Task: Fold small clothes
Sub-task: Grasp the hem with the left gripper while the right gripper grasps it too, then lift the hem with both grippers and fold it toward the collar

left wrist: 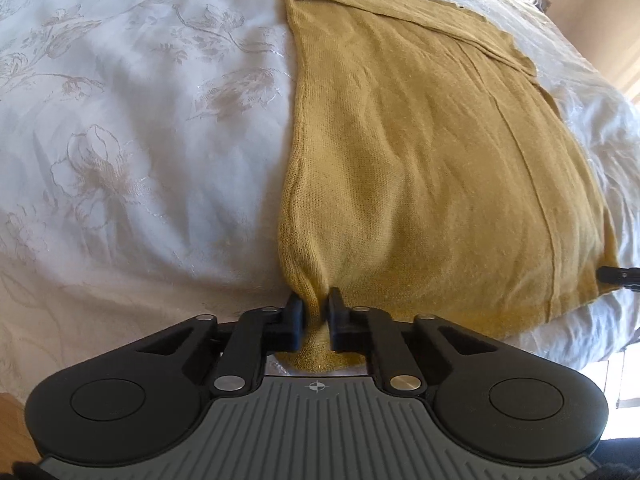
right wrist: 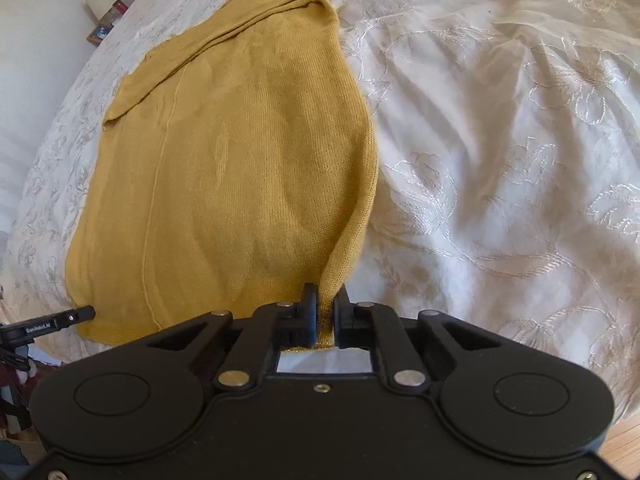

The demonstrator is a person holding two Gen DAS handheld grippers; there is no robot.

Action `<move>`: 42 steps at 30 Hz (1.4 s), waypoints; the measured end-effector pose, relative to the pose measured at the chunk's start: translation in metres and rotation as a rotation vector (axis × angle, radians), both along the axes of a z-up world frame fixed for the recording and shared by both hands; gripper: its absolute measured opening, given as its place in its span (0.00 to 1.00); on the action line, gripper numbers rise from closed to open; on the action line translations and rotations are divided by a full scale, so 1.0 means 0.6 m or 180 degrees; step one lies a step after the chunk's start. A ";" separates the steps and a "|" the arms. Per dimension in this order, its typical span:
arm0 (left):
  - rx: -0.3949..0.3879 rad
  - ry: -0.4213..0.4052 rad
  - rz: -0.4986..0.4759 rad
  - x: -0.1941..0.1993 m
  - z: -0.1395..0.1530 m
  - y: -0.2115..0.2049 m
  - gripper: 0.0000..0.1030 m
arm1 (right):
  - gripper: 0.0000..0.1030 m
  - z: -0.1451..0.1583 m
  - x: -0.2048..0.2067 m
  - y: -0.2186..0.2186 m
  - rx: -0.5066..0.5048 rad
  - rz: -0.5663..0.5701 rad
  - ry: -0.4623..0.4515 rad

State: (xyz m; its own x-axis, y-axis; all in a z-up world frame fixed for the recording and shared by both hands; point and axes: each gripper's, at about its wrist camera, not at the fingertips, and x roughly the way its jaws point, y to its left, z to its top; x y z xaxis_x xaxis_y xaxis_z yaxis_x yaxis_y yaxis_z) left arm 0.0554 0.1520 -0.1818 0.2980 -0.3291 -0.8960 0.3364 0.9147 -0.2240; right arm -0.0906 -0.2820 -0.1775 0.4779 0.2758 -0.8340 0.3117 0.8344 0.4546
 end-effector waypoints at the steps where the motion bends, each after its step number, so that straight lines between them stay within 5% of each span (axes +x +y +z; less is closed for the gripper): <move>1: -0.0026 -0.0006 0.0001 -0.002 0.005 0.001 0.06 | 0.13 0.006 -0.003 -0.002 0.0027 -0.0013 -0.0039; 11: -0.0673 -0.0357 0.0458 0.018 0.106 0.021 0.06 | 0.12 0.099 -0.007 -0.045 0.0291 -0.0217 -0.0638; 25: -0.1113 -0.0955 0.0902 0.166 0.205 -0.015 0.06 | 0.12 0.165 0.165 -0.102 0.0383 -0.0365 -0.1340; 36: -0.0961 -0.1123 0.1079 0.291 0.217 -0.064 0.06 | 0.12 0.161 0.341 -0.164 0.0284 -0.0452 -0.1486; 42: -0.0804 -0.1047 0.1070 0.333 0.193 -0.085 0.06 | 0.24 0.136 0.396 -0.157 -0.0040 -0.0089 -0.1046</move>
State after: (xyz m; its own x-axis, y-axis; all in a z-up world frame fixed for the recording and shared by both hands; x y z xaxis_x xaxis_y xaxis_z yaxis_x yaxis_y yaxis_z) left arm 0.2550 0.1012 -0.0658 0.6760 -0.3603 -0.6428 0.1236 0.9154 -0.3831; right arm 0.1468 -0.3764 -0.0956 0.7293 0.2495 -0.6371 0.1728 0.8338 0.5244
